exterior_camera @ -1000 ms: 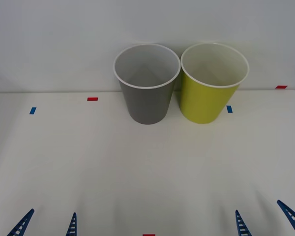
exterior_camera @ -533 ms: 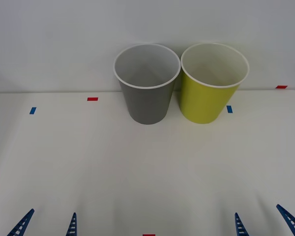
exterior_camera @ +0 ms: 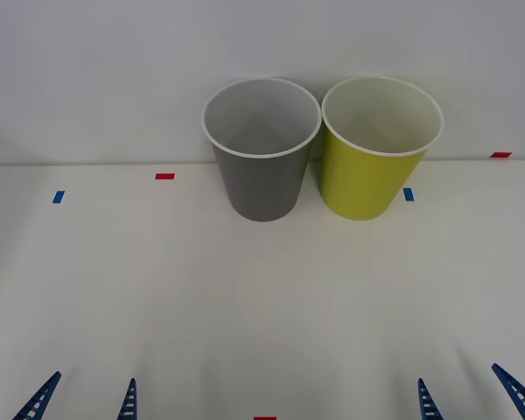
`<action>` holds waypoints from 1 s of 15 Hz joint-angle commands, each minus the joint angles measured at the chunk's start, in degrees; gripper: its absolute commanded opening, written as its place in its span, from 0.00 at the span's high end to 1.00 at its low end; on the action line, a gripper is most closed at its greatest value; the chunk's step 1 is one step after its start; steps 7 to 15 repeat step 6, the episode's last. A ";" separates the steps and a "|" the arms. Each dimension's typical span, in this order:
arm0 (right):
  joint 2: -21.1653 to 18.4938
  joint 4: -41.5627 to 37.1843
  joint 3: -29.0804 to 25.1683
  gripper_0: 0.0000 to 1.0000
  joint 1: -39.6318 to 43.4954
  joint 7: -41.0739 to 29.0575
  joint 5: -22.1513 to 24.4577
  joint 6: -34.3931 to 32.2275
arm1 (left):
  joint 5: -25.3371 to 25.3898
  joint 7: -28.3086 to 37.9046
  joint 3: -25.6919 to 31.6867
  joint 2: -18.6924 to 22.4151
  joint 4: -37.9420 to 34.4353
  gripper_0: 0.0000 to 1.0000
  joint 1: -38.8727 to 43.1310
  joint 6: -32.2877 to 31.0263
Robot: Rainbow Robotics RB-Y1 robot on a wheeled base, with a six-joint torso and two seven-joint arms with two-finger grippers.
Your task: Put cans in the gray bin and PET bottles in the light green bin.
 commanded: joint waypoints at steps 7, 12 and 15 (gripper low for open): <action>0.01 0.01 0.00 0.00 -0.01 -0.01 0.01 0.01 | 0.00 0.00 0.00 0.00 0.00 0.00 0.00 0.00; 0.01 0.01 0.00 0.00 -0.01 -0.01 0.01 0.01 | 0.00 0.00 0.00 0.00 0.00 0.00 0.00 0.00; 0.01 0.01 0.00 0.00 -0.01 -0.01 0.01 0.01 | 0.00 0.00 0.00 0.00 0.00 0.00 0.00 0.00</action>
